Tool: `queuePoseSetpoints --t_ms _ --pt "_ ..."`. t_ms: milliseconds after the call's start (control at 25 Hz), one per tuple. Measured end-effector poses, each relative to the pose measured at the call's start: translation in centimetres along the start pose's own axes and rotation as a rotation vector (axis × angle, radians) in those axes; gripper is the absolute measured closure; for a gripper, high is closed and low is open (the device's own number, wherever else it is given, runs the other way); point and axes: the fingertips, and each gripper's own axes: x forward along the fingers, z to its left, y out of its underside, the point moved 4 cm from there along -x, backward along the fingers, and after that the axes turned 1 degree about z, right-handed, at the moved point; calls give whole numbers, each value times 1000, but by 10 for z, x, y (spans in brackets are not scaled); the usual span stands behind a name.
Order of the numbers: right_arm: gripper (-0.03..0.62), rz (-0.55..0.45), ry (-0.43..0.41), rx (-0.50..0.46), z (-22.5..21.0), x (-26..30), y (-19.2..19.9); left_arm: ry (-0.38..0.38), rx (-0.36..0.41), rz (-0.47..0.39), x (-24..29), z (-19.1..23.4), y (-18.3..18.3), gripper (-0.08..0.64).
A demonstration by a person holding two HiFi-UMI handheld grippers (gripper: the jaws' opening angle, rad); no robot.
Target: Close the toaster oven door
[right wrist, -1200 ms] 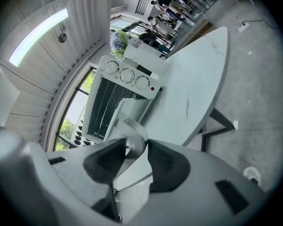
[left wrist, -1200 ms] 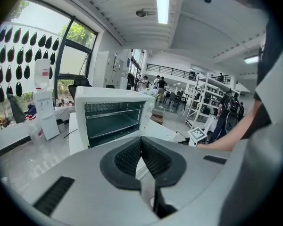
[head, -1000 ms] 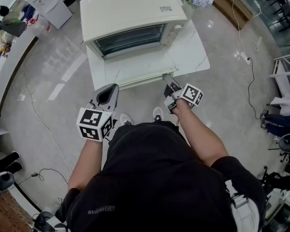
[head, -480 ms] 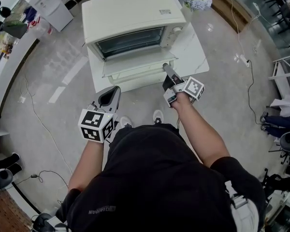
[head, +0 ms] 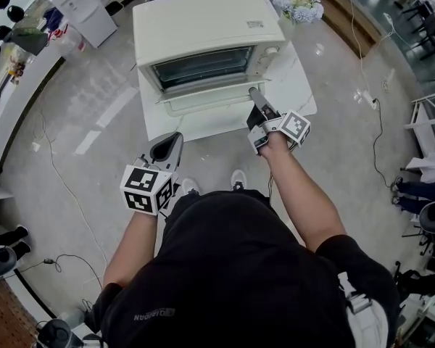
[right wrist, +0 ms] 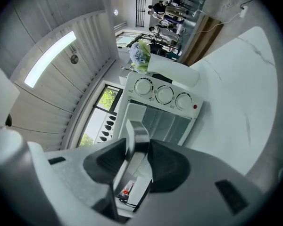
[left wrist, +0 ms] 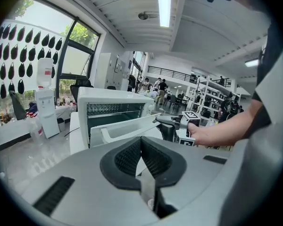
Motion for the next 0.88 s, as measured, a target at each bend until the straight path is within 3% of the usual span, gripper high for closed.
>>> queuePoseSetpoints --t_ms 880 --pt "448 -35 -42 -8 23 39 -26 -15 -19 -4 2 10 1 557"
